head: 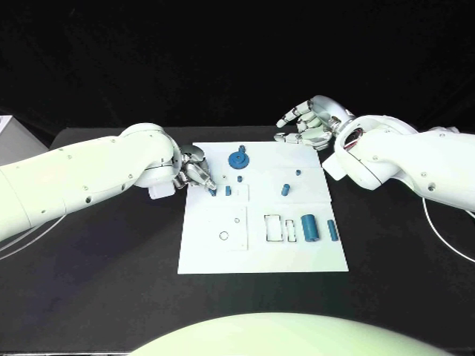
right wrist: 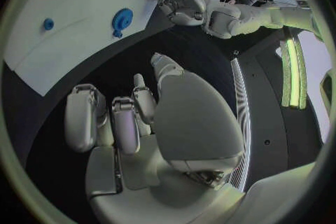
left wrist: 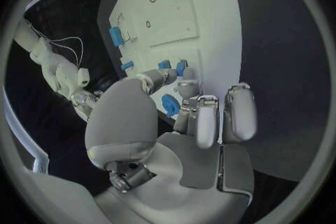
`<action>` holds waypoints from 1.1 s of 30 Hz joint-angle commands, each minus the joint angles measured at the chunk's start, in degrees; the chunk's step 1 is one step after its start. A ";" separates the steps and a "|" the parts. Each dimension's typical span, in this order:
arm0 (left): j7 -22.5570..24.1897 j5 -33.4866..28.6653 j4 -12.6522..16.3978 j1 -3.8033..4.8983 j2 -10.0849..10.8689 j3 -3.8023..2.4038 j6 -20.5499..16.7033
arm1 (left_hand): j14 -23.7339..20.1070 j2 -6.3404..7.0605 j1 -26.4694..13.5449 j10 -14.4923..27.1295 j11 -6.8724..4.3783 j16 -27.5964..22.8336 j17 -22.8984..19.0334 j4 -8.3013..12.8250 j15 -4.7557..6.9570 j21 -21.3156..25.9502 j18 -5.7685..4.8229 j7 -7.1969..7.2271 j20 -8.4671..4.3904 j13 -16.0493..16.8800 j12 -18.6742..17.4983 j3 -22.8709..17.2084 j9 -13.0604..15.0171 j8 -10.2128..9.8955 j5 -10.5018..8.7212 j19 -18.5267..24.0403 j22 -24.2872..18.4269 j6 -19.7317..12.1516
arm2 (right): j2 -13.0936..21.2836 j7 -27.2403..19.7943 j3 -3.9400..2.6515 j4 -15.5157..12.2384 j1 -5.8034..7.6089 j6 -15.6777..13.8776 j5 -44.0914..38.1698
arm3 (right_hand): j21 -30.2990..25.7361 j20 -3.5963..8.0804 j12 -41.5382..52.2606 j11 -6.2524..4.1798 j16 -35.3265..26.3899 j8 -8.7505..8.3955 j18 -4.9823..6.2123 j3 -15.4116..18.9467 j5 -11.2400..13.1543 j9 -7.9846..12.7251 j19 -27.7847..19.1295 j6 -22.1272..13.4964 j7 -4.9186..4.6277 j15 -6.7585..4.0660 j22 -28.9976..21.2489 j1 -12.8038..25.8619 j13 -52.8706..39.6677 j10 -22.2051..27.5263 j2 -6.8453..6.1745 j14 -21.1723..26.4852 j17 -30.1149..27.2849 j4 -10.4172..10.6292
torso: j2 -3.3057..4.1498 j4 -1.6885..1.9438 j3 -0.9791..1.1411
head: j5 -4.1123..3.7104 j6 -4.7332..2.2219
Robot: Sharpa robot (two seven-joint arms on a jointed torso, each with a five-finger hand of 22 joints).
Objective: Assemble the parts on the task board
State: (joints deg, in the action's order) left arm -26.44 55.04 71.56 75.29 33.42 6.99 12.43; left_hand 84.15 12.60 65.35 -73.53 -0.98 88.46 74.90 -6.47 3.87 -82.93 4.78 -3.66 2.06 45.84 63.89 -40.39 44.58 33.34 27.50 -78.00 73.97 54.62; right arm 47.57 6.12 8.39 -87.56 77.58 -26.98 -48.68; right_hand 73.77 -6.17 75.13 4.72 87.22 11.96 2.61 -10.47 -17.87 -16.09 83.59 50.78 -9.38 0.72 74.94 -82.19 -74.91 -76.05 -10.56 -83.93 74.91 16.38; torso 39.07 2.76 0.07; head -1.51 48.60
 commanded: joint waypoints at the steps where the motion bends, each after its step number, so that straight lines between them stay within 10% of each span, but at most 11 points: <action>1: 0.03 0.22 0.09 0.00 -0.12 0.03 1.61 | 5.06 -0.30 0.49 -0.16 -0.10 0.30 12.33 8.68 0.41 -0.37 -0.99 0.25 0.14 -0.17 0.12 -8.29 0.04 0.16 0.21 -0.33 -0.01 0.52 | 0.03 -0.57 -0.01 -0.07 -0.03 0.51 -0.15 | -0.19 0.11 -0.26 -0.11 -0.34 0.05 1.01 -0.23 -0.40 0.08 -0.34 -0.36 -0.12 -0.50 4.68 0.46 -0.24 0.28 0.10 -4.51 9.73 0.02 | -0.05 0.05 0.00 | -0.06 0.14; 33: -1.45 0.07 -1.06 0.00 -1.26 0.84 2.30 | 5.08 -0.32 0.52 -0.28 -0.11 0.33 12.39 8.73 0.41 -0.38 -1.00 0.26 0.13 0.09 0.24 -8.28 0.01 0.11 0.22 -0.33 0.01 0.56 | 0.15 -0.55 -0.01 -0.29 -0.03 0.47 -0.15 | -0.19 0.11 -0.26 -0.11 -0.34 0.05 1.01 -0.23 -0.40 0.08 -0.34 -0.36 -0.12 -0.50 4.68 0.46 -0.24 0.28 0.10 -4.51 9.73 0.02 | 0.04 -0.03 0.01 | -0.18 0.38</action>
State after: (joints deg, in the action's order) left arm -27.19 55.18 70.41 75.56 32.46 7.56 13.32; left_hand 84.15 12.59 65.36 -73.71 -0.79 88.46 74.90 -6.47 3.86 -82.92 4.78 -3.66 2.06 45.89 63.89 -40.39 44.72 33.29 27.48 -78.00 73.96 54.62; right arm 47.70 6.13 8.39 -87.73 77.58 -26.97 -48.66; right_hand 73.77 -6.17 75.13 4.72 87.22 11.96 2.61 -10.47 -17.87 -16.09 83.59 50.78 -9.39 0.72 74.91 -82.19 -74.90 -76.05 -10.56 -83.93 74.95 16.38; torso 39.08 2.78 0.08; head -1.60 48.89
